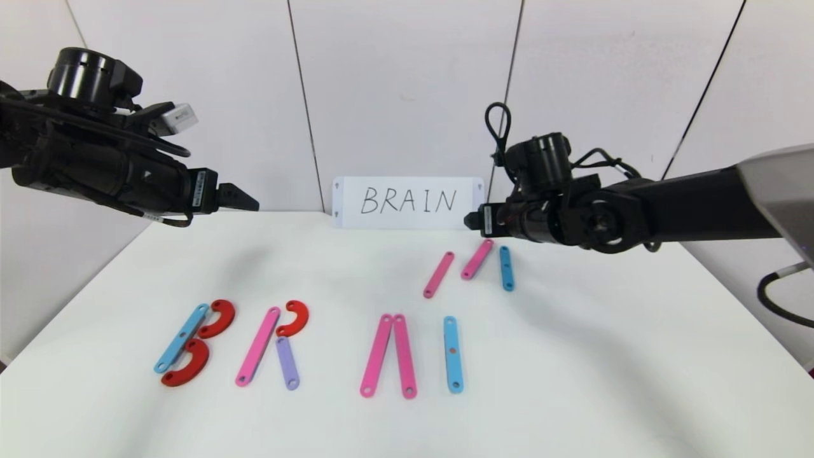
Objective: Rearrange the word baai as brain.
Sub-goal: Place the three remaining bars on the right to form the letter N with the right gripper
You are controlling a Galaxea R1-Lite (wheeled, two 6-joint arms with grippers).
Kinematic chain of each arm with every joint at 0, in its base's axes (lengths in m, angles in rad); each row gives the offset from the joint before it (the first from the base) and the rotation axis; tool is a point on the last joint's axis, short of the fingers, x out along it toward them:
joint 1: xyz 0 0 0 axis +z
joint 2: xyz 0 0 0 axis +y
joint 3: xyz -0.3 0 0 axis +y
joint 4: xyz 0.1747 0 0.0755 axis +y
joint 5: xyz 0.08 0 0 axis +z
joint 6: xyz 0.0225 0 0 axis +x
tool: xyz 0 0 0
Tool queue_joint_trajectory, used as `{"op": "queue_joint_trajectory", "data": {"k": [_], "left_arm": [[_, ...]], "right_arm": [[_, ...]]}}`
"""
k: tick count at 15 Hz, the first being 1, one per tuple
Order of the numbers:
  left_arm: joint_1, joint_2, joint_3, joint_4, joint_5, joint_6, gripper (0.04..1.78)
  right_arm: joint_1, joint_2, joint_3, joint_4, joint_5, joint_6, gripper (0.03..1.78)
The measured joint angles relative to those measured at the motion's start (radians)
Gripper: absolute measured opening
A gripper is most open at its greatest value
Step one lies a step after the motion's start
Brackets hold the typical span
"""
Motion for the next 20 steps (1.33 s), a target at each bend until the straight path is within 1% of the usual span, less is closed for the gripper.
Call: {"op": "queue_joint_trajectory", "data": {"k": [6,12,15,20], "left_arm": [[0.0,-0.008,0.001,0.0,0.0,0.0,1.74],[-0.001,-0.006,0.003,0.0,-0.001,0.001,1.74],[-0.002,-0.004,0.005,0.001,-0.001,0.002,1.74],[-0.003,0.001,0.007,0.001,-0.001,0.003,1.74]], "right_arm": [[0.015,0.123,-0.041,-0.003,-0.001,0.048,1.73],[0.018,0.175,-0.053,-0.002,-0.001,0.088,1.73],[0.018,0.192,-0.058,-0.002,-0.001,0.122,1.73],[0.018,0.206,-0.063,-0.002,-0.001,0.125,1.73]]}}
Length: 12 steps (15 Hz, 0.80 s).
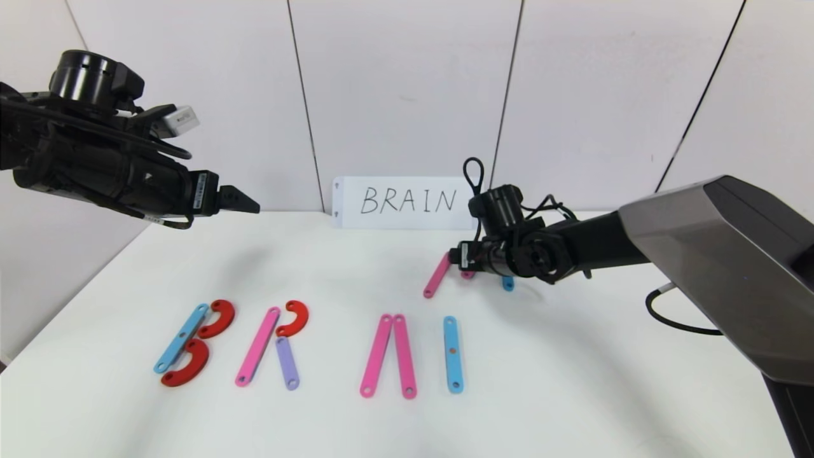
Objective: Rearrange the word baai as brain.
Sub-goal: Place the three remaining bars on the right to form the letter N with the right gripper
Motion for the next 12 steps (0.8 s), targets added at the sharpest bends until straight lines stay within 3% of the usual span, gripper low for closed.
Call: {"op": "queue_joint_trajectory", "data": {"k": [12], "left_arm": [[-0.001,0.003,0.0,0.0,0.0,0.0,1.74]], "right_arm": [[-0.02,0.004,0.004,0.018,-0.028,-0.001,1.73]]}}
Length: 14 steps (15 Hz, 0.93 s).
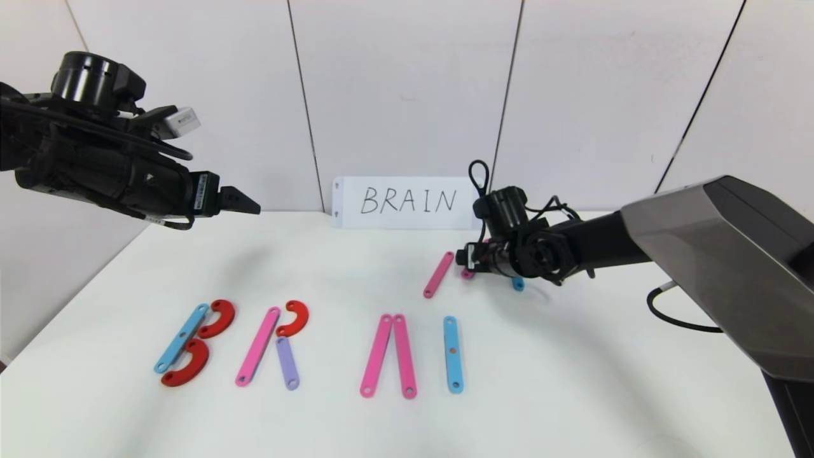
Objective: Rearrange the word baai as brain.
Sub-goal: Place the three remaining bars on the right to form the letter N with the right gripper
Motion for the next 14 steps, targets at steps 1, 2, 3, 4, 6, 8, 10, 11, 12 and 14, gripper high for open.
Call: {"op": "queue_joint_trajectory", "data": {"k": [1,2,3,4,6,8,10,11,12,14], "left_arm": [[0.0,0.0,0.0,0.0,0.0,0.0,1.74],[0.0,0.0,0.0,0.0,0.0,0.0,1.74],[0.0,0.0,0.0,0.0,0.0,0.0,1.74],[0.0,0.0,0.0,0.0,0.0,0.0,1.74],[0.0,-0.001,0.0,0.0,0.0,0.0,1.74],[0.0,-0.002,0.0,0.0,0.0,0.0,1.74],[0.0,-0.002,0.0,0.0,0.0,0.0,1.74],[0.0,-0.002,0.0,0.0,0.0,0.0,1.74],[0.0,-0.002,0.001,0.0,0.0,0.0,1.74],[0.0,-0.002,0.001,0.0,0.0,0.0,1.74]], "right_arm": [[0.0,0.001,0.0,0.001,-0.006,-0.002,1.73],[0.0,0.003,-0.002,0.001,-0.01,-0.004,1.73],[0.0,0.007,-0.003,0.003,-0.018,-0.006,1.73],[0.0,0.011,-0.004,0.003,-0.02,-0.008,1.73],[0.0,0.017,-0.007,0.001,-0.021,-0.011,1.71],[0.003,0.019,-0.007,-0.001,-0.021,-0.012,1.61],[0.004,0.02,-0.007,-0.002,-0.021,-0.012,1.39],[0.005,0.02,-0.007,-0.002,-0.02,-0.012,1.25],[0.006,0.021,-0.007,-0.002,-0.02,-0.012,1.07],[0.006,0.021,-0.007,-0.002,-0.02,-0.012,0.7]]}}
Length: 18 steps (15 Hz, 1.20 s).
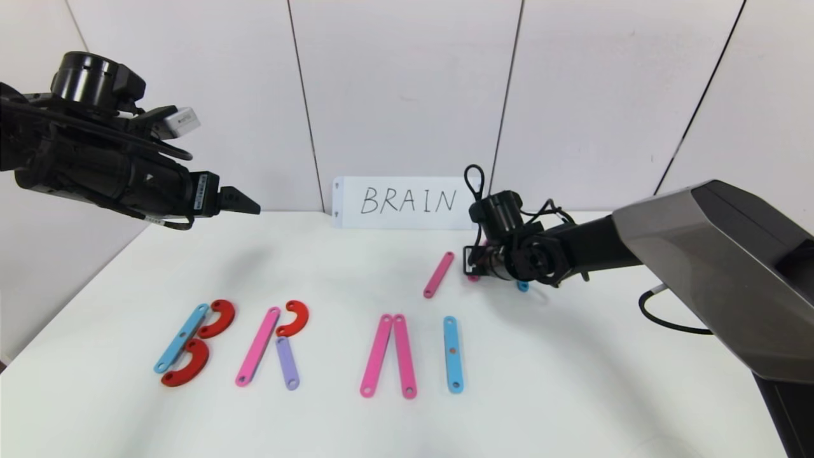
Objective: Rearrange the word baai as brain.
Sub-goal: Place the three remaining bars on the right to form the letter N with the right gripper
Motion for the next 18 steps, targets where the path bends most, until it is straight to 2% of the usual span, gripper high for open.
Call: {"op": "queue_joint_trajectory", "data": {"k": [2,4,9,12,18], "left_arm": [[0.0,0.0,0.0,0.0,0.0,0.0,1.74],[0.0,0.0,0.0,0.0,0.0,0.0,1.74],[0.0,0.0,0.0,-0.001,0.0,0.0,1.74],[-0.001,0.002,-0.001,0.0,0.0,0.0,1.74],[-0.012,0.002,0.002,0.0,0.0,0.0,1.74]], "right_arm": [[0.0,0.0,0.0,0.0,0.001,0.0,0.41],[0.0,0.0,0.0,0.0,0.002,0.001,0.3],[0.0,-0.055,0.049,0.006,0.003,0.007,0.3],[0.017,-0.155,0.169,0.002,-0.007,0.02,0.3],[0.121,-0.357,0.451,-0.011,-0.043,0.184,0.3]]}}
